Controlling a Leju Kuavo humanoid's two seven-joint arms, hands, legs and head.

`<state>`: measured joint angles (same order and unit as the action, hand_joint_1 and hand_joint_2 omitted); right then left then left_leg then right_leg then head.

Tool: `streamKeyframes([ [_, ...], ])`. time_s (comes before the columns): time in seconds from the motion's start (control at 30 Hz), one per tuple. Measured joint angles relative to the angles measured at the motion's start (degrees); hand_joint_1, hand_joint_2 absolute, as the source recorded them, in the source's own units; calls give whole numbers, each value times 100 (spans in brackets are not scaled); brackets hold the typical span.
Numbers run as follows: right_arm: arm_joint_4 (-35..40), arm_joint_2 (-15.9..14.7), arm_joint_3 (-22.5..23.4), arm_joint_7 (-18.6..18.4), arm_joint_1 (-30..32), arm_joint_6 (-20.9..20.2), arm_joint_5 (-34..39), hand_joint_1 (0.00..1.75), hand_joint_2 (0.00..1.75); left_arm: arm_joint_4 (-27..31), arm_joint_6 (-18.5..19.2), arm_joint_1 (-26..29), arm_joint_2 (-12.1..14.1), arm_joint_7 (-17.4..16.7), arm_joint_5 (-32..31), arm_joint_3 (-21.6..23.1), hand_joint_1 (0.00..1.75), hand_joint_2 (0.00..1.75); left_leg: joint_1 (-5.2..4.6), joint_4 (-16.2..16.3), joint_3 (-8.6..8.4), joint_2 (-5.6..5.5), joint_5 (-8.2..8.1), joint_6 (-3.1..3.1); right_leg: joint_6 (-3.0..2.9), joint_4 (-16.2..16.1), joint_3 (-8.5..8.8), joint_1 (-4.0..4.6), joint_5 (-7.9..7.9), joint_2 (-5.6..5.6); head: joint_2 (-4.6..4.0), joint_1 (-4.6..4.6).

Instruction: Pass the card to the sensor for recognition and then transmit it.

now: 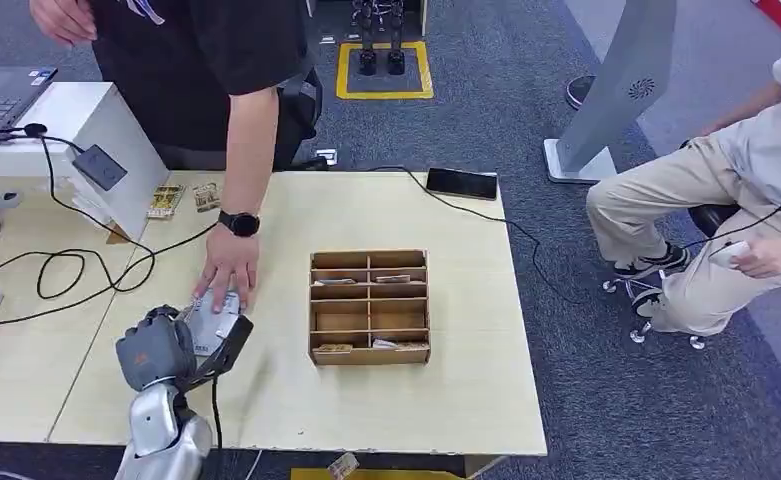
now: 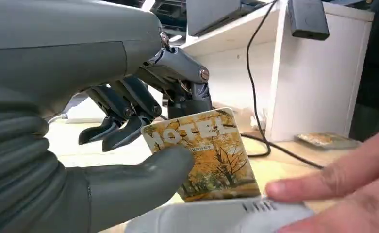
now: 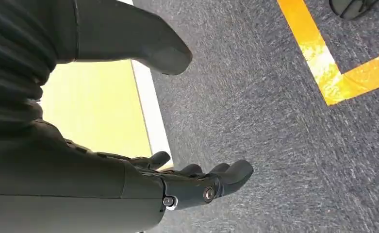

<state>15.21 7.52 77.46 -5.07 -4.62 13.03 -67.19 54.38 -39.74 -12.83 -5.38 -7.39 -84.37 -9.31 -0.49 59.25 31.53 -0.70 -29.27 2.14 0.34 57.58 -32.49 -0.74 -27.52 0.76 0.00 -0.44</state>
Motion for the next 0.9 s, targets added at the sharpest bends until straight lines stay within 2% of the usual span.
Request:
streamKeyframes([
  [0.5,-24,-13,-39,46,1,4,-15,0,175,-28,-2,42,-33,721,50,-44,175,175,0,0,2,-2,0,0,0,0,0,0,0,-2,0,0],
  [0.9,-50,-13,-90,92,2,-7,-22,0,175,140,-20,51,-164,1106,50,-291,175,175,0,0,1,-3,0,0,0,0,0,0,0,-3,0,0],
])
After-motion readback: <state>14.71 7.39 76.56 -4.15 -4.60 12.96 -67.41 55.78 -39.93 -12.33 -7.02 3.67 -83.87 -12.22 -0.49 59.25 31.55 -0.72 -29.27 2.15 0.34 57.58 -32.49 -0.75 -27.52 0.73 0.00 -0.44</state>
